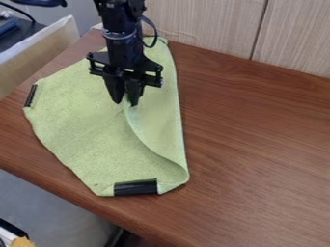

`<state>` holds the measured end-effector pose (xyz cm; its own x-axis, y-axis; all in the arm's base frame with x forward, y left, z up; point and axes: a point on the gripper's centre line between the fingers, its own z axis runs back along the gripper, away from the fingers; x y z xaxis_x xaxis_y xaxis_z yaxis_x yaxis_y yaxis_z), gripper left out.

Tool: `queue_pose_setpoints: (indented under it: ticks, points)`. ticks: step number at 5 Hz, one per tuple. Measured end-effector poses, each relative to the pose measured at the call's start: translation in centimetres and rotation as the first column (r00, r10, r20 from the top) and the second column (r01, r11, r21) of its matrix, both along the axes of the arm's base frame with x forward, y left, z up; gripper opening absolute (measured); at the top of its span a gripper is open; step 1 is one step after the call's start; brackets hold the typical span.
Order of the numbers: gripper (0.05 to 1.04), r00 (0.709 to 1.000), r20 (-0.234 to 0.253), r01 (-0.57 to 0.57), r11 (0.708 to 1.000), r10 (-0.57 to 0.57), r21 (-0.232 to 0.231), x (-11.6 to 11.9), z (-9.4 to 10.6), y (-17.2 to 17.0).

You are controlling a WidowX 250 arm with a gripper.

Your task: Fold the cloth from top right to left

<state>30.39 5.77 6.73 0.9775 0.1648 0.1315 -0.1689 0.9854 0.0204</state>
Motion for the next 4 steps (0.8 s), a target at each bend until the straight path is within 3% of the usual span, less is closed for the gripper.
queue_pose_setpoints:
  ticks: [1, 2, 3, 4]
  points:
    - [0.808, 1.0, -0.019, -0.003, 1.0, 0.003, 0.015, -0.1, 0.3, 0.1]
    - [1.009, 1.0, -0.015, 0.0, 1.0, 0.0, 0.028, 0.0, 1.6, 0.2]
    - [1.007, 1.0, -0.023, 0.004, 0.999, -0.003, 0.034, 0.0, 2.7, 0.0]
    - [1.001, 0.999, 0.032, 0.041, 0.998, -0.042, 0.048, 1.2, 6.2, -0.5]
